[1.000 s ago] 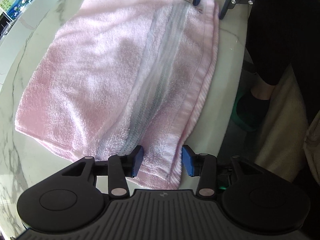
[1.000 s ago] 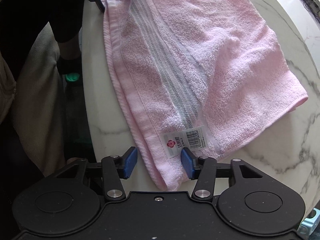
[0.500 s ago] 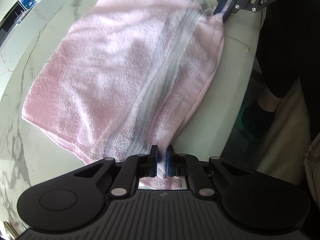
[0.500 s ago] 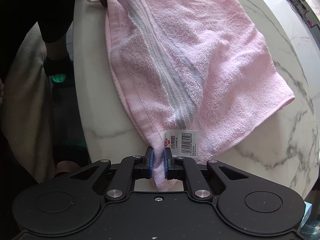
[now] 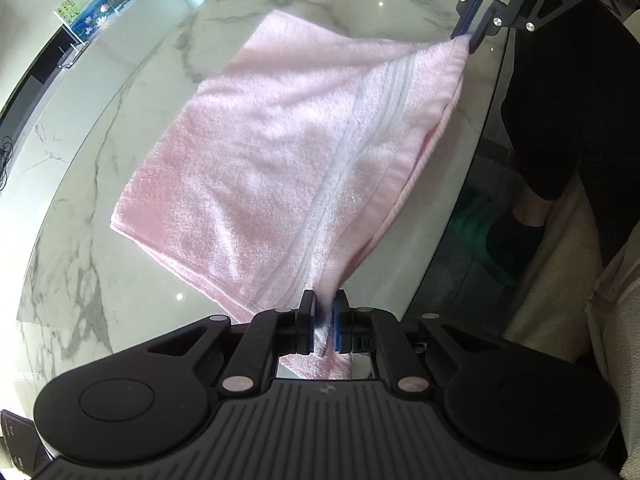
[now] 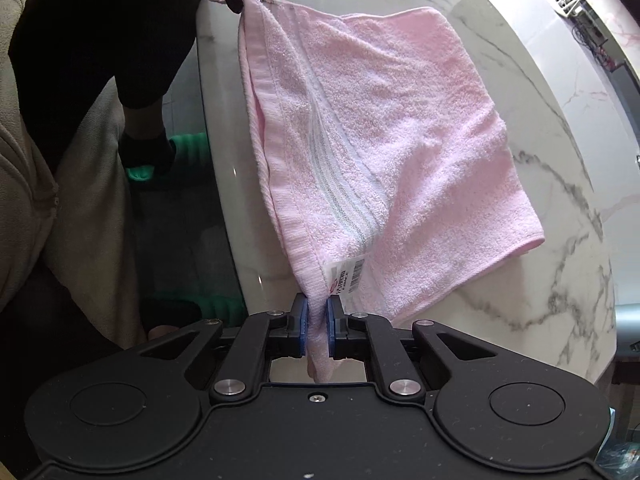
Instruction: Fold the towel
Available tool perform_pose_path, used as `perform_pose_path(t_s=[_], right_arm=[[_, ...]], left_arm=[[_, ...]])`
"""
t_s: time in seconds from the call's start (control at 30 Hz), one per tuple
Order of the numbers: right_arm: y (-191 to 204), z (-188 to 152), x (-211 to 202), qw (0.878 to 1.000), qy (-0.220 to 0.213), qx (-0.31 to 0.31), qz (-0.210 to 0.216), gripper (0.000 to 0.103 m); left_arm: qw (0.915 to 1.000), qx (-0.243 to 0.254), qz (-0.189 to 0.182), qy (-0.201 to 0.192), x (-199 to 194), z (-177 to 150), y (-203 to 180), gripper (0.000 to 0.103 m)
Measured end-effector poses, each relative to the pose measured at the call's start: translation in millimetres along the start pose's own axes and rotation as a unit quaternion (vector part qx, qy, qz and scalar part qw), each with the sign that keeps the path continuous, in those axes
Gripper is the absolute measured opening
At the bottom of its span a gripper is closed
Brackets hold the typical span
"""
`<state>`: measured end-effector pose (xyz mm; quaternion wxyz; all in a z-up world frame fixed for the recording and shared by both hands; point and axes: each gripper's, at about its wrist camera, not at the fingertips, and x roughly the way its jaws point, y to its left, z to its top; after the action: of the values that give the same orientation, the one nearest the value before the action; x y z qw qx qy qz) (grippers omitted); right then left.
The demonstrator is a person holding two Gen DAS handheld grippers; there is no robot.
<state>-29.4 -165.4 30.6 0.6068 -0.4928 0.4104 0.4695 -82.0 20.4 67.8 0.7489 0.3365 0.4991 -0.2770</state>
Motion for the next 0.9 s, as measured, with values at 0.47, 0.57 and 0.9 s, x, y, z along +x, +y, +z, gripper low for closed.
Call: perform_pose_path(t_s=[0.47,0.57,0.9], right_arm=[[-46,-2,-95,0.997,-0.043,0.032,-0.062,0.005],[-40,-1,-88,0.998,-0.044,0.034,-0.040,0.005],[-7,3,-36,0.995,-0.072,0.062,0.005,0.040]], left_arm=[[0.9956,-0.019,0.082,-0.043,-18,46,36,0.007],[0.9951,-0.018,0.085,-0.047,-27,47,34,0.007],[0.9946,-0.039,0.083,-0.050,-25,56,38,0.007]])
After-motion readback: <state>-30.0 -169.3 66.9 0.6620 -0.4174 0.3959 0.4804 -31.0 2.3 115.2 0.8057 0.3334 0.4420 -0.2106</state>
